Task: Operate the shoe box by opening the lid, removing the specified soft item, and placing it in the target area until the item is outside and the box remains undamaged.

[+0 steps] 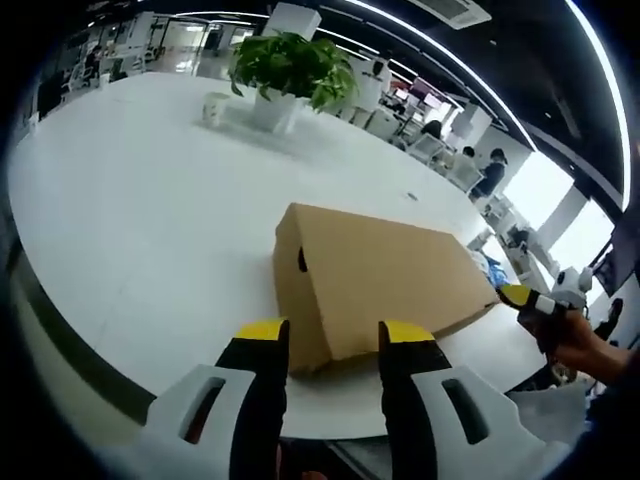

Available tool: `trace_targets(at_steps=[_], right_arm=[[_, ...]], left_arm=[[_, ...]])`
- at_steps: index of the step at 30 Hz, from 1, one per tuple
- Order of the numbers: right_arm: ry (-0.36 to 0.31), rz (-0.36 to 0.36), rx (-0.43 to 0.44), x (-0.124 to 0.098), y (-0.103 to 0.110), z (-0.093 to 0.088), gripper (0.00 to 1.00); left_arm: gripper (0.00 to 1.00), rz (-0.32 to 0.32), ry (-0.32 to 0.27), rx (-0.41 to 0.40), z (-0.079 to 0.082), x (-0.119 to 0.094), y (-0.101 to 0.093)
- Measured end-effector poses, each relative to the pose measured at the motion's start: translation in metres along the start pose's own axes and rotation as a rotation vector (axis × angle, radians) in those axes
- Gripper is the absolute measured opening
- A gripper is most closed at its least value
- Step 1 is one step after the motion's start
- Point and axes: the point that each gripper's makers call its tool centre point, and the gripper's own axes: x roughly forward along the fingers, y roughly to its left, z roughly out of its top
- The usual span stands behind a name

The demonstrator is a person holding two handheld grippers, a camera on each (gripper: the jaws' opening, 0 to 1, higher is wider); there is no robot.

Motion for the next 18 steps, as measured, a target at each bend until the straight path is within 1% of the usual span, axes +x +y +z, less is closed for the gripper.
trace_targets(at_steps=[3,5,6,9,15,18], right_arm=[[0.034,0.004,0.002,0.006,-0.001,-0.01,0.33],[0.043,0.008,0.027,0.008,0.001,-0.015,0.31],[0.048,0.006,0.026,0.01,0.002,-0.017,0.31],[0.048,-0.012,0.02,0.011,0.0,-0.021,0.32],[0.062,-0.025,0.01,0.014,-0.004,-0.027,0.31],[0.049,-0.035,0.017,0.015,-0.004,-0.027,0.31]], left_arm=[[0.33,-0.026,0.013,-0.023,-0.004,0.005,-0.003],[0.31,-0.02,0.019,-0.025,-0.008,0.007,-0.001],[0.3,-0.025,0.018,-0.03,-0.008,0.008,-0.002],[0.29,-0.023,0.028,-0.029,-0.011,0.011,-0.003],[0.29,-0.024,0.052,-0.013,-0.016,0.017,0.002],[0.29,-0.029,0.051,-0.026,-0.015,0.018,0.003]])
